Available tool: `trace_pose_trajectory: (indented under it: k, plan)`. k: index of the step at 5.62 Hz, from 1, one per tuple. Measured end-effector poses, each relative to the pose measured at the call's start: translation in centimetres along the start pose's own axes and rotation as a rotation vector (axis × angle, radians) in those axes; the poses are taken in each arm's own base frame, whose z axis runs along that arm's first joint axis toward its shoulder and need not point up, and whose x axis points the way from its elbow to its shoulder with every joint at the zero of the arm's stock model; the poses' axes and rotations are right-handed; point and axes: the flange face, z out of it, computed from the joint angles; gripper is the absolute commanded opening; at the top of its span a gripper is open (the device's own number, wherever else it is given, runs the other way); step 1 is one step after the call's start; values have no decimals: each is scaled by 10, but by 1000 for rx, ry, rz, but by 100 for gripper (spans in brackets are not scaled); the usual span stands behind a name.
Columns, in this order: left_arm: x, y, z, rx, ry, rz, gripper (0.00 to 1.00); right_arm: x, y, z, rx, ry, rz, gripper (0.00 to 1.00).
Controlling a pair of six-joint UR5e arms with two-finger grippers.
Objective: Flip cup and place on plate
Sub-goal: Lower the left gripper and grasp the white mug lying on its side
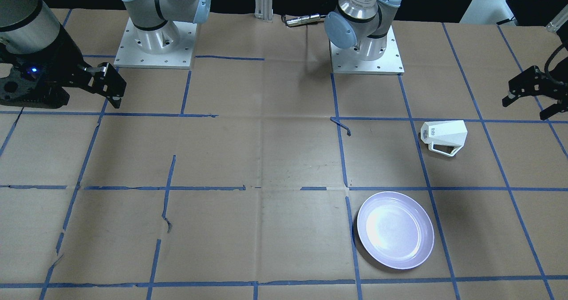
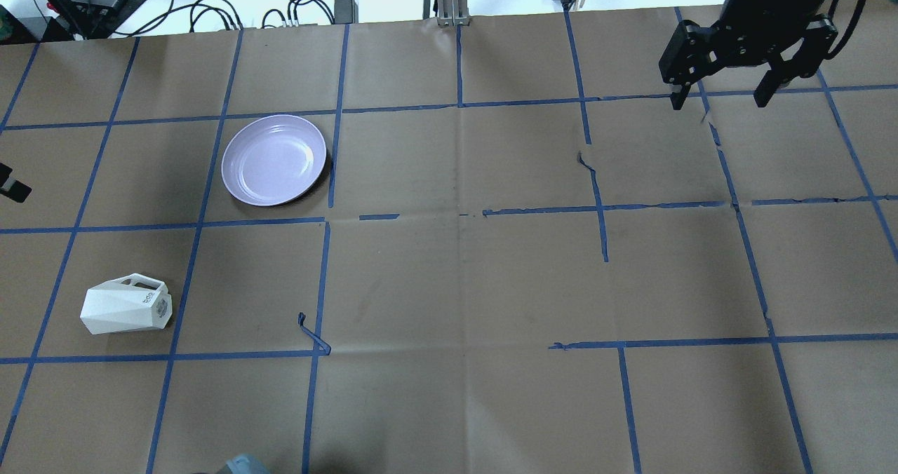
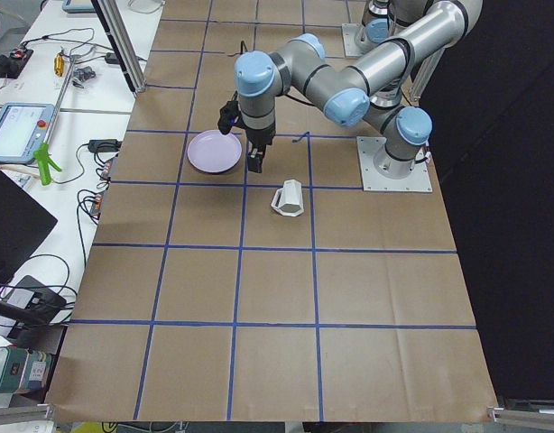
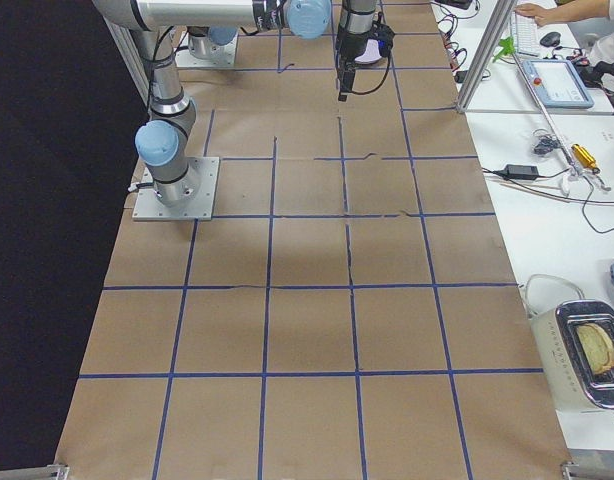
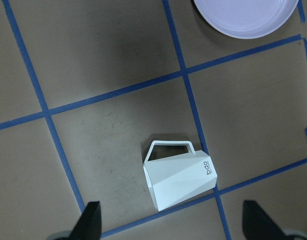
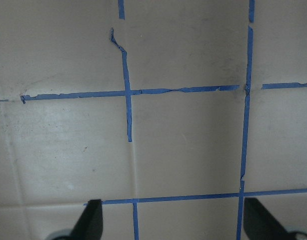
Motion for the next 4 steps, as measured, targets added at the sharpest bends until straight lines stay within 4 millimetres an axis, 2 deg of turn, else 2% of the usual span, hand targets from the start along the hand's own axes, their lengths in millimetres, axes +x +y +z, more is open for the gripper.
trace_pose_trajectory:
  k: [1,2,3,4]
  plan:
    - [-41,19,27,40,95,-27,98,0,0,0,0,0,0,100]
    - [-74,39,57,72,210,-72,98,0,0,0,0,0,0,100]
    - [-98,58,92,83,347,-113,98,0,0,0,0,0,0,100]
    - [-110,72,125,78,466,-118,98,0,0,0,0,0,0,100]
